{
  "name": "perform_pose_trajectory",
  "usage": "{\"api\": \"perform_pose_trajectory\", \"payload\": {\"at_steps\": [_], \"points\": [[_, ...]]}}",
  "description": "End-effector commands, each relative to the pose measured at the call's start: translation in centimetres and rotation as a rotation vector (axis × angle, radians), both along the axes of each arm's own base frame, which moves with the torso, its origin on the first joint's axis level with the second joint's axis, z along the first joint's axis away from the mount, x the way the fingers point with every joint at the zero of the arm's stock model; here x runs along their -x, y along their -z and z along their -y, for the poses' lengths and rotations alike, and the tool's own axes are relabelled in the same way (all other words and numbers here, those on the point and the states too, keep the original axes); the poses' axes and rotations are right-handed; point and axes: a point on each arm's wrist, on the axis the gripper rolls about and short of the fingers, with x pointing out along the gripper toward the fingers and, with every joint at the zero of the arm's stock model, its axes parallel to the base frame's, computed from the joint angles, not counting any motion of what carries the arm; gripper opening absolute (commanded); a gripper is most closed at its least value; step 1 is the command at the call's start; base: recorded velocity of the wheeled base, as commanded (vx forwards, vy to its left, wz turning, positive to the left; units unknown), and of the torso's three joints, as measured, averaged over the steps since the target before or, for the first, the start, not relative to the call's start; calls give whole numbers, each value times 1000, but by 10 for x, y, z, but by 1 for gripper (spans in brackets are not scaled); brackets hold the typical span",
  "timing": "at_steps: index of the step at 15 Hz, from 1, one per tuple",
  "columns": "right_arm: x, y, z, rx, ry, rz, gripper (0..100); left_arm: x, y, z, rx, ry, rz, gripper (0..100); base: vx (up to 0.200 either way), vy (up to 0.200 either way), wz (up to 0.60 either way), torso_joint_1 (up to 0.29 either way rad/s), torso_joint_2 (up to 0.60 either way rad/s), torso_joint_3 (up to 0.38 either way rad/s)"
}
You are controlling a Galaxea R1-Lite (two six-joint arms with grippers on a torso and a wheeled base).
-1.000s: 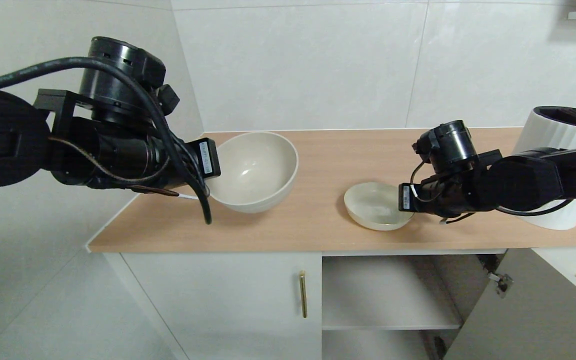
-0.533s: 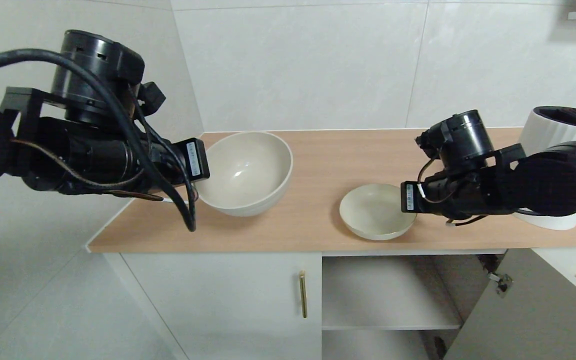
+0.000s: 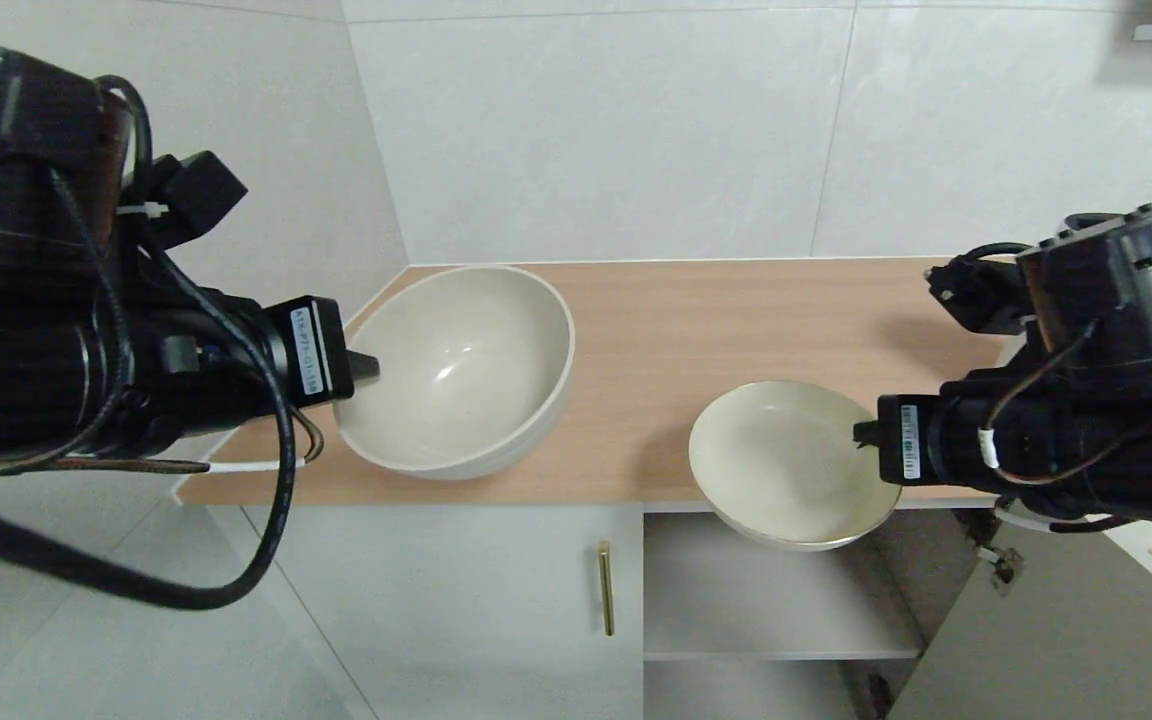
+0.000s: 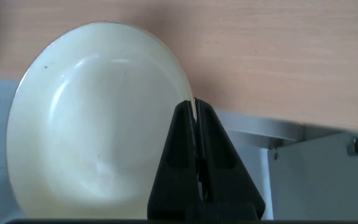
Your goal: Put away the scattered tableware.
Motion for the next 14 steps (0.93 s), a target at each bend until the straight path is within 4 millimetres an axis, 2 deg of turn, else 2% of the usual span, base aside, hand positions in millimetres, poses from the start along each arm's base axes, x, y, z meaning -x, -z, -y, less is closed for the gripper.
{"api": "perform_pose_trajectory", "payload": {"at_steps": [1, 3, 7, 10, 11, 14], "points": [[27, -9, 17, -38, -8, 50, 0, 17, -2, -7, 9, 10, 16, 0, 0, 0, 0, 0, 0, 0], [31, -8, 20, -51, 16, 65, 0, 23, 2, -8, 5, 17, 6, 0, 0, 0, 0, 0, 0, 0], [38, 3, 26, -42, 50, 42, 0, 31, 5, -13, 12, 6, -17, 0, -200, 0, 0, 7, 0, 4], [41, 17, 29, -14, 53, 3, 0, 29, 9, -12, 4, 7, -29, 0, -200, 0, 0, -9, -1, 7], [42, 15, 29, -18, 53, 8, 0, 27, 10, -11, 0, 7, -36, 0, -200, 0, 0, 2, 2, 2], [42, 17, 30, -16, 53, 3, 0, 28, 11, -11, -2, 8, -37, 0, 0, 0, 0, 0, 0, 0]]}}
